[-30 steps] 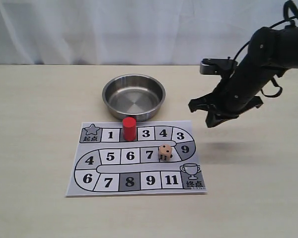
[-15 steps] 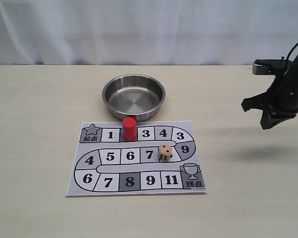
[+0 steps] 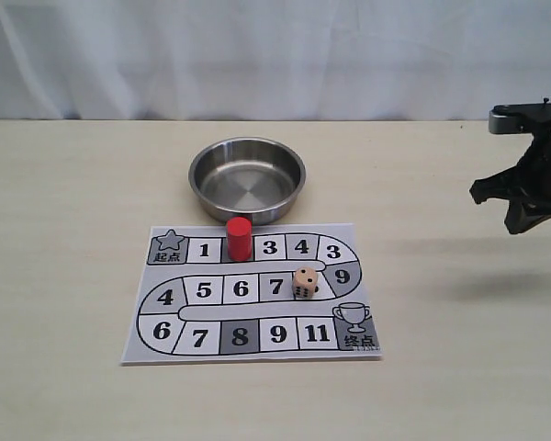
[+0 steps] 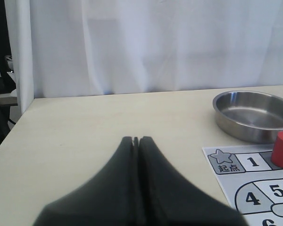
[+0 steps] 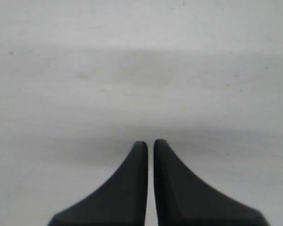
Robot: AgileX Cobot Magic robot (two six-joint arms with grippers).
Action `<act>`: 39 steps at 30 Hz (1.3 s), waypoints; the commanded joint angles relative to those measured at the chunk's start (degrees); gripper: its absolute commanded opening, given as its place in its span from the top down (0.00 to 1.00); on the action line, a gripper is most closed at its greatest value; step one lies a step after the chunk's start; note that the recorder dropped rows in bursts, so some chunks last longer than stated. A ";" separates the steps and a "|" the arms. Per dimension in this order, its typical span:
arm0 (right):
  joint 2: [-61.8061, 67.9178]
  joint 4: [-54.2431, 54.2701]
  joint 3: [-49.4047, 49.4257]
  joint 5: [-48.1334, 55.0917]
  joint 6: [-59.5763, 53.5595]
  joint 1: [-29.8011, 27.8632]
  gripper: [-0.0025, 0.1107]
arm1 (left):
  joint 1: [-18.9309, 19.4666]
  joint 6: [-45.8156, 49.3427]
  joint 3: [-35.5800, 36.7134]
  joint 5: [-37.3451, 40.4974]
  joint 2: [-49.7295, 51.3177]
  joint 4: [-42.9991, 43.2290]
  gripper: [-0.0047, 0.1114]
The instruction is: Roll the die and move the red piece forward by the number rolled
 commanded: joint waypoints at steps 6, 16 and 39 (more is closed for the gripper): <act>-14.31 -0.33 5.40 -3.42 -0.47 -0.21 0.94 | 0.00 0.01 0.09 -0.51 -0.17 -0.17 0.96; -33.35 -0.16 10.78 -4.69 -0.47 -0.21 0.94 | 0.00 0.01 0.09 -0.51 -0.17 -0.17 0.96; -86.16 6.06 18.28 -2.87 -0.36 0.02 0.94 | 0.00 0.01 0.09 -0.51 -0.17 -0.06 0.96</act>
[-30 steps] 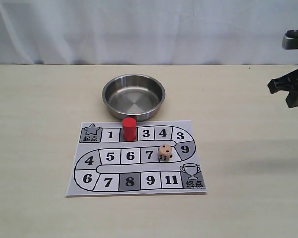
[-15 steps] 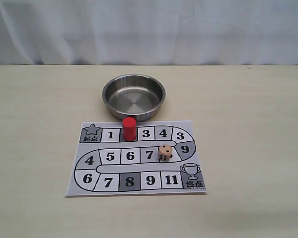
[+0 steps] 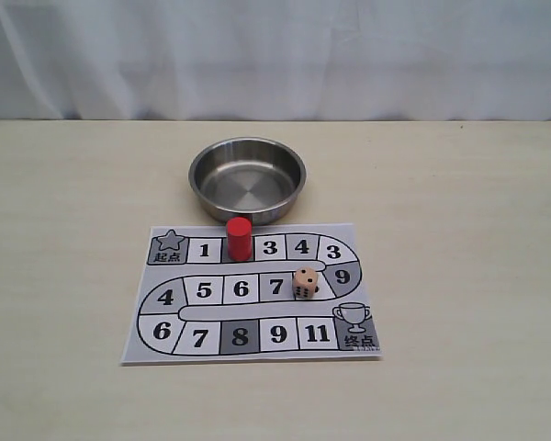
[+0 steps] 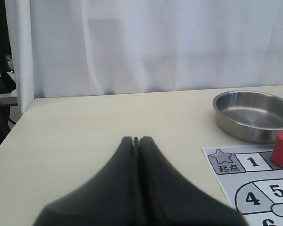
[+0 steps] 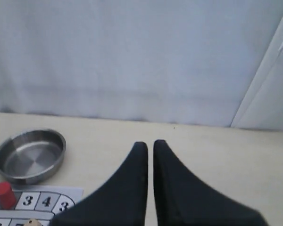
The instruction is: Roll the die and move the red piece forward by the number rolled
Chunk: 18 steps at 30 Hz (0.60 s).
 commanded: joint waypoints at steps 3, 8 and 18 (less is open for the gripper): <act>-13.46 1.76 0.30 4.66 -0.15 0.02 0.94 | 0.00 0.01 0.09 -0.51 -0.17 -0.06 0.96; -24.56 1.76 0.33 6.50 -0.15 0.02 0.94 | 0.00 0.01 0.09 -0.51 -0.17 -0.06 0.96; -28.16 2.01 0.26 10.48 0.31 4.20 0.94 | 0.00 0.01 0.09 -0.51 -0.17 -0.15 0.96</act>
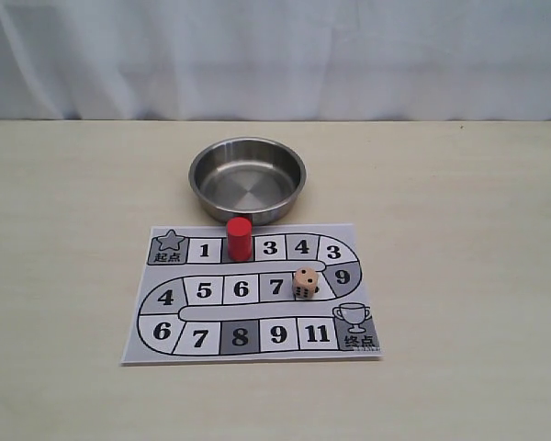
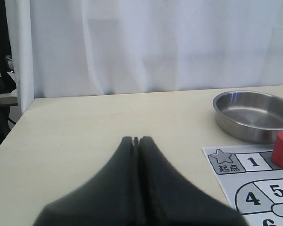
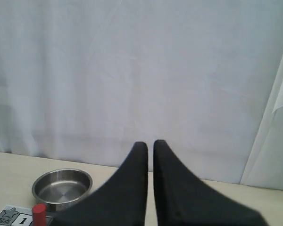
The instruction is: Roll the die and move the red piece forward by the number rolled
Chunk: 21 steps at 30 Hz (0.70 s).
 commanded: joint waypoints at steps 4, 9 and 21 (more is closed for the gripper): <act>-0.04 0.89 1.69 -1.61 0.31 0.98 0.94 | 0.00 0.01 0.09 -0.51 -0.17 -0.15 0.96; -0.04 1.49 10.54 -9.72 -0.23 0.98 0.94 | 0.00 0.01 0.09 -0.51 -0.17 -0.15 0.96; -0.04 -2.42 40.18 -41.40 -0.31 0.98 0.94 | 0.00 0.01 0.09 -0.51 -0.17 -0.15 0.96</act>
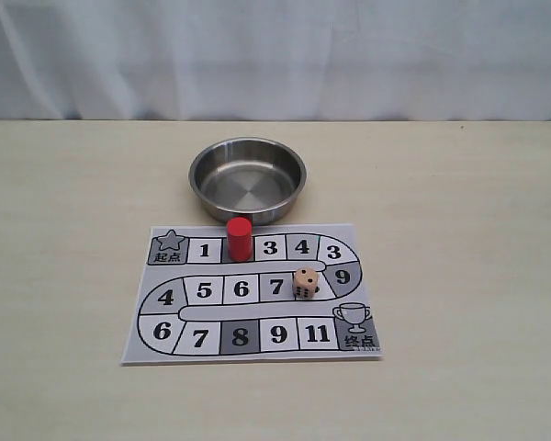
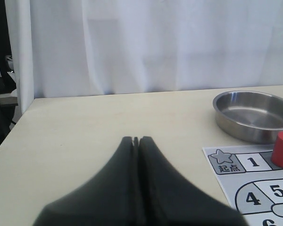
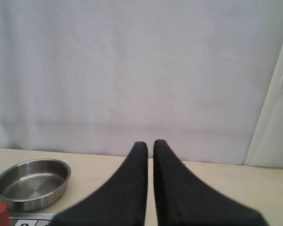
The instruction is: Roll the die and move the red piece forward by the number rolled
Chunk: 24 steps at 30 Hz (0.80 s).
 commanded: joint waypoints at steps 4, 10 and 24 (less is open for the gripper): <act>-0.36 -1.28 15.31 -17.54 -0.31 0.11 0.94 | 0.00 0.01 0.09 -0.51 -0.17 -0.15 0.96; -0.36 -1.28 23.22 -25.29 -0.31 0.11 0.94 | 0.00 0.01 0.09 -0.51 -0.17 -0.04 0.96; -0.36 -1.28 25.60 -20.91 -0.12 0.11 0.94 | 0.00 0.01 0.09 -0.51 -0.17 -0.04 0.96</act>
